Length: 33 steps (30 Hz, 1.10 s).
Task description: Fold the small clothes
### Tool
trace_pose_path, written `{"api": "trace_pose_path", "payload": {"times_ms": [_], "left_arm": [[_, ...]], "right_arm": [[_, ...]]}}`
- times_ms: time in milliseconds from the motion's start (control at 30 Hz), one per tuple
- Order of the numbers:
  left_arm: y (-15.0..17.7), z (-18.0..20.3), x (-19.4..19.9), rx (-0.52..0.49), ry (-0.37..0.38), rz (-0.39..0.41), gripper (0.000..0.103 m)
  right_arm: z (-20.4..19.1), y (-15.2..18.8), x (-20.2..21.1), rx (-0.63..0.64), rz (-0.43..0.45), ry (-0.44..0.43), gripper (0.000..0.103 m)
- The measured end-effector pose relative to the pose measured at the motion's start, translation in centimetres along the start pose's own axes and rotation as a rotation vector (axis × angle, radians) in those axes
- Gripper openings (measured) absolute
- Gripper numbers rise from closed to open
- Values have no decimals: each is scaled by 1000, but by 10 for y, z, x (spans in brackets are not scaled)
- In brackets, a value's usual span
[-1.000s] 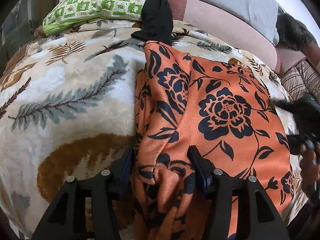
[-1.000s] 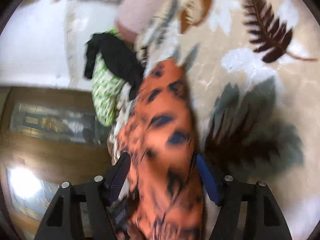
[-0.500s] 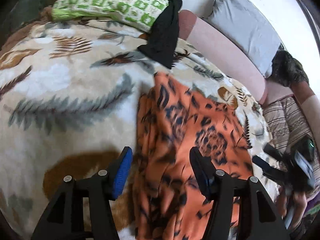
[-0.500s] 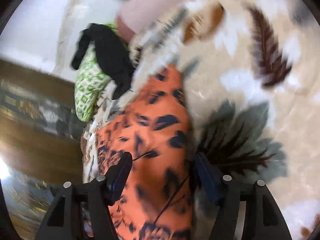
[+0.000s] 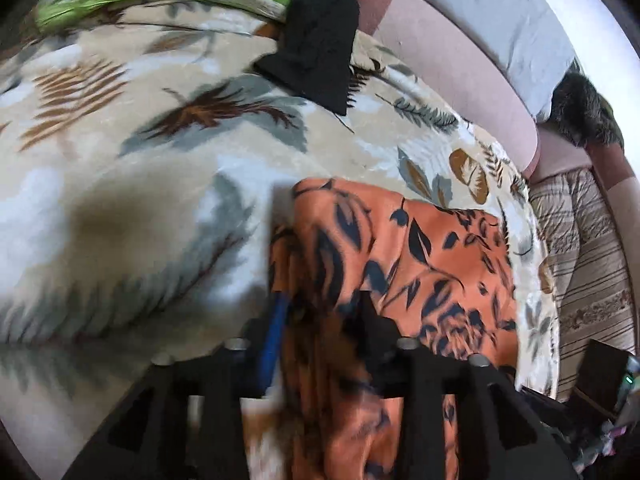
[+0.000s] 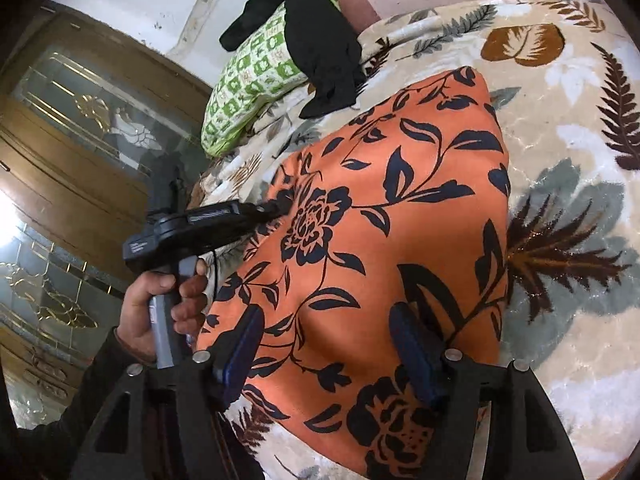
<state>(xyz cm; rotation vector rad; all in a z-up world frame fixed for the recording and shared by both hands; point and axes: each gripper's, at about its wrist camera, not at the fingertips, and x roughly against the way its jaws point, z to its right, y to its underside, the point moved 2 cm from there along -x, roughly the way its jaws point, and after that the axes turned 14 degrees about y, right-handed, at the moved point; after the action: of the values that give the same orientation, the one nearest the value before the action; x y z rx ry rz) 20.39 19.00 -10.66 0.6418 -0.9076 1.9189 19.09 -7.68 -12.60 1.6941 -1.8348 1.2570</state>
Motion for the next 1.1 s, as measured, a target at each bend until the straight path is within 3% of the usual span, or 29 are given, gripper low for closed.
{"api": "trace_pose_path", "payload": {"times_ms": [133, 267, 367, 433, 567, 600, 633, 700, 800, 933, 1100], "left_arm": [[44, 17, 30, -14, 35, 10, 41], [84, 20, 40, 55, 107, -1, 43], [97, 0, 20, 135, 109, -23, 44], [100, -15, 20, 241, 176, 1, 29], [103, 4, 34, 134, 126, 47, 24], [105, -7, 24, 168, 122, 20, 24], [106, -19, 19, 231, 164, 13, 26], [101, -11, 28, 215, 175, 21, 29], [91, 15, 45, 109, 142, 46, 35], [63, 34, 54, 20, 119, 118, 59], [21, 15, 8, 67, 96, 36, 58]], "right_arm": [[11, 5, 3, -50, 4, -38, 68], [15, 11, 11, -52, 10, -34, 69], [13, 8, 7, -64, 3, -37, 69], [13, 6, 5, -73, -8, -50, 69], [16, 5, 5, -85, -29, -69, 69], [17, 5, 5, -85, -30, -72, 69], [19, 6, 3, -93, -32, -81, 69], [19, 6, 3, -97, -32, -83, 69], [18, 5, 11, -82, -35, -80, 69], [22, -5, 32, -98, 8, -101, 71], [48, -26, 41, -162, 47, -71, 71]]}}
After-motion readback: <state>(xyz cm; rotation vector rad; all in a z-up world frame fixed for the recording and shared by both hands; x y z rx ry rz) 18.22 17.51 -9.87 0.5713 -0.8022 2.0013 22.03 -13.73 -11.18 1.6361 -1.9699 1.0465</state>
